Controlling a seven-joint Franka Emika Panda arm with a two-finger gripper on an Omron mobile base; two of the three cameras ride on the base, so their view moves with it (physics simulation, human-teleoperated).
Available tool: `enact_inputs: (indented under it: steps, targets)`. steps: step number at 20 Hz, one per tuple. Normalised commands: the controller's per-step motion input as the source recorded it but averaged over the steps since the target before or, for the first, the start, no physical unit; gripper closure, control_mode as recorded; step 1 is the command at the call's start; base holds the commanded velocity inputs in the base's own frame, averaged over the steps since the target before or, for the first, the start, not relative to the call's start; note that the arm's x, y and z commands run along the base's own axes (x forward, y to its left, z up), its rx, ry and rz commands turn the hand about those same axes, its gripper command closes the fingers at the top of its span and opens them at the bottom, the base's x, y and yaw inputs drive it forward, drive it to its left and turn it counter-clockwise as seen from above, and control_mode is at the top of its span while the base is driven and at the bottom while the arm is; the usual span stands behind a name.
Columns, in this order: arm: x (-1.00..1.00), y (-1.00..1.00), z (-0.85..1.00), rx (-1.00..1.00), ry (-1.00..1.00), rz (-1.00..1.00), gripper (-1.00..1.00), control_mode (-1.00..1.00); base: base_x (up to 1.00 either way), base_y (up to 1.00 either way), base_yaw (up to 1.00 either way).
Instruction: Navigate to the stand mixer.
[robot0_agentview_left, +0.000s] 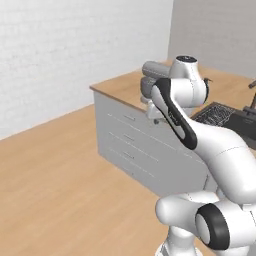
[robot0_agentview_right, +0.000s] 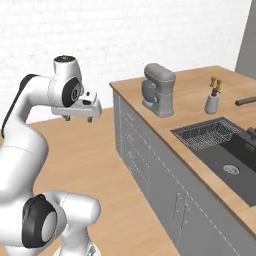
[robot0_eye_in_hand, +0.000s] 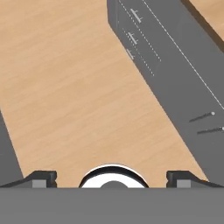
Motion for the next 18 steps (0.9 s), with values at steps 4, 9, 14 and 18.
enact_inputs:
  steps: [4, 9, 14, 18]
  targets:
    - [0.0, 0.0, 0.0, 0.0, 0.0, 0.0, -1.0, 1.0, 1.0, 0.35, -0.33]
    - [0.0, 0.0, 0.0, 0.0, 0.0, 0.0, -1.0, 1.0, 1.0, 0.51, -0.44]
    - [0.0, 0.0, 0.0, 0.0, 0.0, 0.0, -1.0, 1.0, 1.0, 0.33, -0.5]
    - [0.0, 0.0, 0.0, 0.0, 0.0, 0.0, -1.0, 1.0, 1.0, 0.29, -0.52]
